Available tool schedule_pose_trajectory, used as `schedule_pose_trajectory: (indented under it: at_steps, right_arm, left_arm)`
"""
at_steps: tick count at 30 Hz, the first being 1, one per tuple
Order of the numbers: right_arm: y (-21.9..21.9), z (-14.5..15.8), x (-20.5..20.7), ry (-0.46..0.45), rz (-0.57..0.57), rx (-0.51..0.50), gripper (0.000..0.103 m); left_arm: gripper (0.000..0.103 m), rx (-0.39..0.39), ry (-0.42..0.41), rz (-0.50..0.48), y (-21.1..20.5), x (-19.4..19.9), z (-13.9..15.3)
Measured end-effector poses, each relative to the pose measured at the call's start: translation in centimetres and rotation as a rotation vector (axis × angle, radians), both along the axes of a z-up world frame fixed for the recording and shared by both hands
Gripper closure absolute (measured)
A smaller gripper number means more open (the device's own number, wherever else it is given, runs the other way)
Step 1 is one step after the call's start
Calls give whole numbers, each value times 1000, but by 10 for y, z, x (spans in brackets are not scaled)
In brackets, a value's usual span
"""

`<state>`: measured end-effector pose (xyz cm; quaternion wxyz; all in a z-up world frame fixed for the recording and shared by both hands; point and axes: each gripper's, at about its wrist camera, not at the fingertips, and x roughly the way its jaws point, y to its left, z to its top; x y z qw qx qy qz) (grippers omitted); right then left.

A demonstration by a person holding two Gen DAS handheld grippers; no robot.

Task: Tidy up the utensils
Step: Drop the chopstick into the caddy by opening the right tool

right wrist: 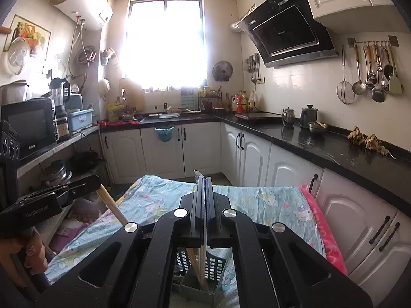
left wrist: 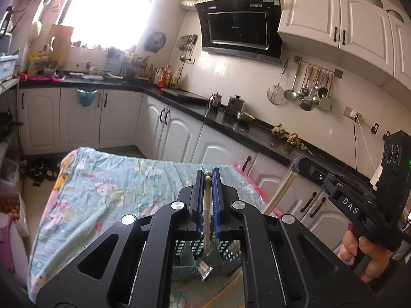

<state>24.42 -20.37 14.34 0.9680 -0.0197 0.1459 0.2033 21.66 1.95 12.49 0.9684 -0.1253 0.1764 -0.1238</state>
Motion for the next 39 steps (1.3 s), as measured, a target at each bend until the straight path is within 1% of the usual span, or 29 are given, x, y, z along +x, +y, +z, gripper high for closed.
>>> schedule_pose_trajectory:
  at_steps: [6,12,13,15,16,17,20,21,23,24,26,32,37,39]
  right_arm:
    - [3,-15,3,21,-14,-23,102]
    - [5,-32,7,70,-20,-35,101]
    - [5,-34,7,79,-21,-37,101]
    - [3,-40,7,96,-20,-35,95]
    - [2,-42,6,101,-22,-32,88]
    - [1,-44,5,109,-24,-30,83]
    - [-3,-48,0,117,-24,-31,77]
    - [-4,-49,-2,118,-27,-32,76]
    - [-7,-50,-7,116,-29,-30,70]
    - [-8,-50,-9,116,-29,-29,68]
    - [-10,-50,-15,113,-32,-27,62]
    - [-14,-50,-33,106,-36,-31,50]
    - [-16,-49,-47,100,-33,-30,44]
    - [-17,-49,-52,97,-31,-30,42]
  left_arm:
    - [100,0,27,-14,-6,4,-14]
    - [100,1,61,-25,-9,8,-27]
    - [99,1,66,-25,-8,8,-29]
    - [97,1,76,-22,-7,7,-32]
    - [92,-2,80,-22,-5,7,-34]
    - [83,-6,83,-22,-4,6,-34]
    - [69,-15,80,-19,0,1,-35]
    - [67,-19,74,-15,2,-2,-34]
    - [54,-25,61,-10,5,-8,-32]
    - [52,-28,53,-6,7,-11,-30]
    - [38,-38,34,0,11,-19,-26]
    - [19,-67,-5,8,20,-40,-16]
    - [12,-78,-13,13,23,-55,-15]
    - [11,-80,-12,17,25,-59,-16]
